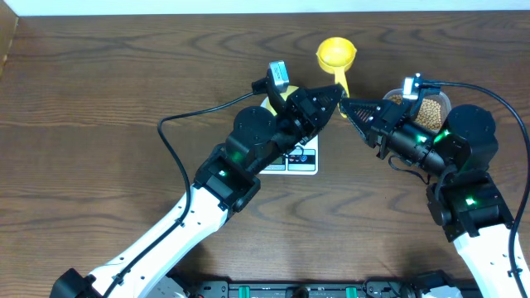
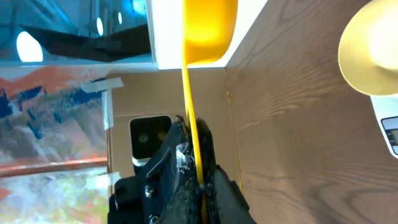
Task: Scoop item into bowl and weigh 50g on scale
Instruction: 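Close the right gripper on the scoop handle below the left gripper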
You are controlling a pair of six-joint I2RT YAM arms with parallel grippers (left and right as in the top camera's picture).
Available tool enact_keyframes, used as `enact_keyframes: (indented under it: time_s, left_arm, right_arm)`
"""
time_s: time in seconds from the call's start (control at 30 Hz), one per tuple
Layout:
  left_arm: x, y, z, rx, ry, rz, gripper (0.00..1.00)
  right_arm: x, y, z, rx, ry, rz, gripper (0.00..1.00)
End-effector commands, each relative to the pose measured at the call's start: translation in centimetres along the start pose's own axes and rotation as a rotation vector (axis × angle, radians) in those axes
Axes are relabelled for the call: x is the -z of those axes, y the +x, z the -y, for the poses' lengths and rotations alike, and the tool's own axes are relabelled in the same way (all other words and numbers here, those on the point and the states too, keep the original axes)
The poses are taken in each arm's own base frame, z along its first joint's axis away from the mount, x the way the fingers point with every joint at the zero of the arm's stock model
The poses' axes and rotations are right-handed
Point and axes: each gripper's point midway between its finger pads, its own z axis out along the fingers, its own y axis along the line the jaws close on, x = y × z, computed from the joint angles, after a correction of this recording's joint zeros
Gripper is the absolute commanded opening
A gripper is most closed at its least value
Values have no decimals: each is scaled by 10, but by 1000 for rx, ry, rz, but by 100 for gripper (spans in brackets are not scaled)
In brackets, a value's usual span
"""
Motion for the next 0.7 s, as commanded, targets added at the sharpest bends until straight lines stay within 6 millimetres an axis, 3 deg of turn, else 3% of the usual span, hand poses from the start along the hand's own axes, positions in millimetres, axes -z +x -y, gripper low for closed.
enact_keyframes:
  time_s: [0.0,0.17,0.2,0.3,0.37,0.67]
  left_arm:
    - [2,1,18,-7,41,-14,8]
    - [2,1,16,-44,34,-14,9]
    - [2,1,16,-68,35,-14,17]
    - [2,1,16,-139,35,-12,56]
    - [2,1,16,-171,36,-10,68]
    - [2,-4,15,-270,32,1,67]
  right_arm:
    - [0,-2,-6,8,-8,14,2]
    - [1,-2,-7,42,-10,15,2]
    - [1,-2,-8,54,-11,16,1]
    - [2,-1,-9,96,-15,17,1]
    - [2,-1,-9,145,-14,15,1]
    - [4,19,-12,263,-49,-101,1]
